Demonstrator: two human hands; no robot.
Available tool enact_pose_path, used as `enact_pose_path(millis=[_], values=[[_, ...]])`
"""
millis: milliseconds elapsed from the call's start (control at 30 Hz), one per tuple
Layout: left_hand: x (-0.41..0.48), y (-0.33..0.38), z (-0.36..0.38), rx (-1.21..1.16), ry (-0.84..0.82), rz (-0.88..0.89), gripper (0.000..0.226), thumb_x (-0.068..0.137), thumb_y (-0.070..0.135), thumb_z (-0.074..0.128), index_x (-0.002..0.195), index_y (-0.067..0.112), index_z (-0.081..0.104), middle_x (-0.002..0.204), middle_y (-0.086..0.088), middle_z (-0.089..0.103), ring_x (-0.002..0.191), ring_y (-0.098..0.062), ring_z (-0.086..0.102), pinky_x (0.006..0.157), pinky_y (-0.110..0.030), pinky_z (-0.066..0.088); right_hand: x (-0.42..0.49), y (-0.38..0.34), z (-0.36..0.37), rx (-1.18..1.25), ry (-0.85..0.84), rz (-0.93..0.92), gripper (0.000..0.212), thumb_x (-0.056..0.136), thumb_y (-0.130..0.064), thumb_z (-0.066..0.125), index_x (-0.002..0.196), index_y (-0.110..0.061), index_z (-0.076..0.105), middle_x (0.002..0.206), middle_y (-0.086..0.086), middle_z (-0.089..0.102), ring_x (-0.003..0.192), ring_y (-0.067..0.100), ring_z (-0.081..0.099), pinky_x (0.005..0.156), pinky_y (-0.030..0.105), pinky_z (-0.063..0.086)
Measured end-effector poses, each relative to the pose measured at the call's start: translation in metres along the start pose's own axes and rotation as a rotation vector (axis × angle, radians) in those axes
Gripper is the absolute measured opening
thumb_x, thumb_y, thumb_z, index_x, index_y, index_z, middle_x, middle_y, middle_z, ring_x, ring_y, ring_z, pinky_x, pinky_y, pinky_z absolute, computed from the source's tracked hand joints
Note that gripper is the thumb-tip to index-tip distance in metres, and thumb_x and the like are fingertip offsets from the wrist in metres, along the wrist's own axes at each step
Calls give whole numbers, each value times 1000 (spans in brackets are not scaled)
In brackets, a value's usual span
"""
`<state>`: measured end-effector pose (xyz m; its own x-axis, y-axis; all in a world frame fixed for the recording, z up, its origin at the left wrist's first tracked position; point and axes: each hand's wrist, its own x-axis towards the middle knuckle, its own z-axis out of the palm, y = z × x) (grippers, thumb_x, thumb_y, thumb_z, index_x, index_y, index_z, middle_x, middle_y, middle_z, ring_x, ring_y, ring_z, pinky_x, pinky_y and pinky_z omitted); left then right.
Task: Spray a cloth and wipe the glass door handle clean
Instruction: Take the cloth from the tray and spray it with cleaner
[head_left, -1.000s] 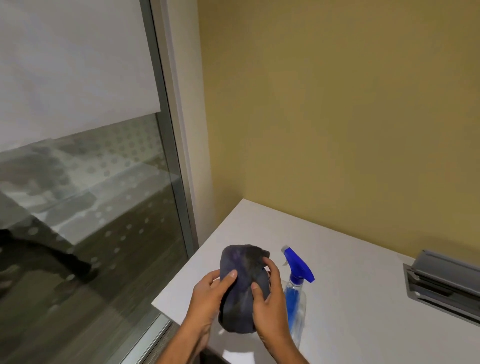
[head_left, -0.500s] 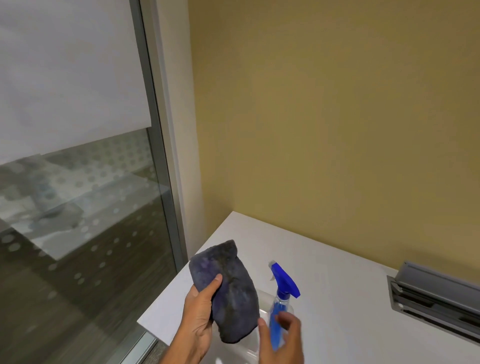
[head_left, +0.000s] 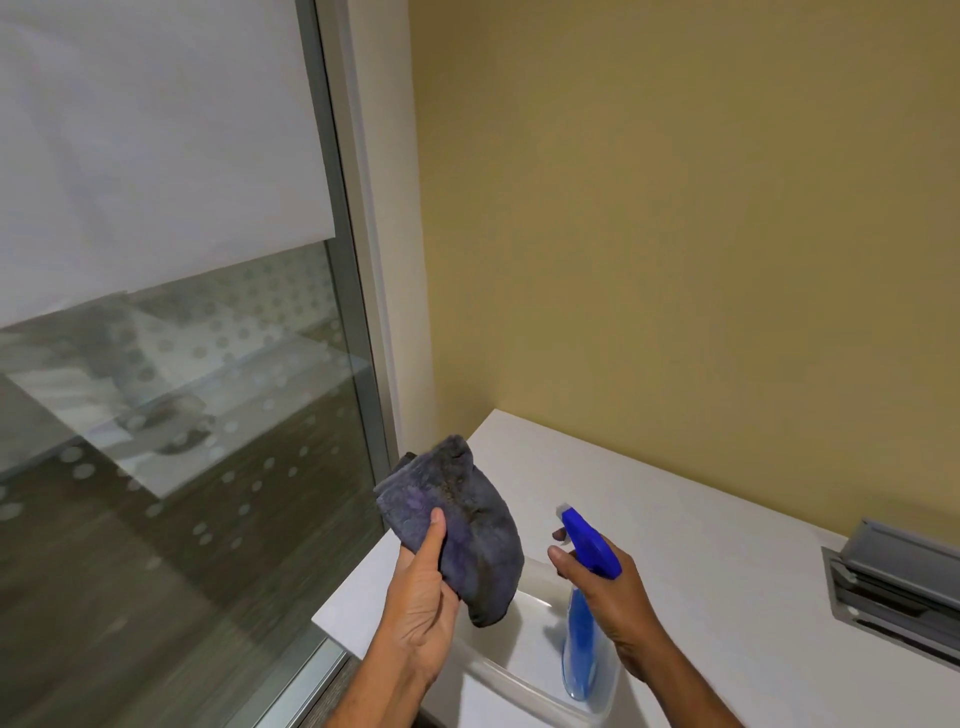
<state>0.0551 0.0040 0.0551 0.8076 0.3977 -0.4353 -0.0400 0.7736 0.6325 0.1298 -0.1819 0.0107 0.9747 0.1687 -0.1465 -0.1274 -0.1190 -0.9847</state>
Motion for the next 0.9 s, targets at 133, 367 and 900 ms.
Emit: enact_pose_path(millis=[133,367,900], values=[[-3,11,1,-15,-56,40,44,95,26,67,139,17,63,128,-9,76,123,-27,69,116,-48,46,-6,-7,3,-8,49,-17,8,85,-31,77,91,-34,72,88,-6,74,92,22,68,77,33,55],[-6,23,20,106,-78,123,35,91,31,71,125,23,70,116,-2,81,114,-22,73,92,-37,58,-28,-74,15,-76,-155,-179,20,89,-30,72,105,-20,68,92,-1,70,81,10,64,62,15,55],[-21,43,40,-73,-156,197,46,92,27,69,137,17,64,126,-9,77,111,-20,77,97,-41,57,-56,-103,19,-191,-312,-379,8,89,-30,72,89,-27,65,80,-6,63,70,5,57,65,12,48]])
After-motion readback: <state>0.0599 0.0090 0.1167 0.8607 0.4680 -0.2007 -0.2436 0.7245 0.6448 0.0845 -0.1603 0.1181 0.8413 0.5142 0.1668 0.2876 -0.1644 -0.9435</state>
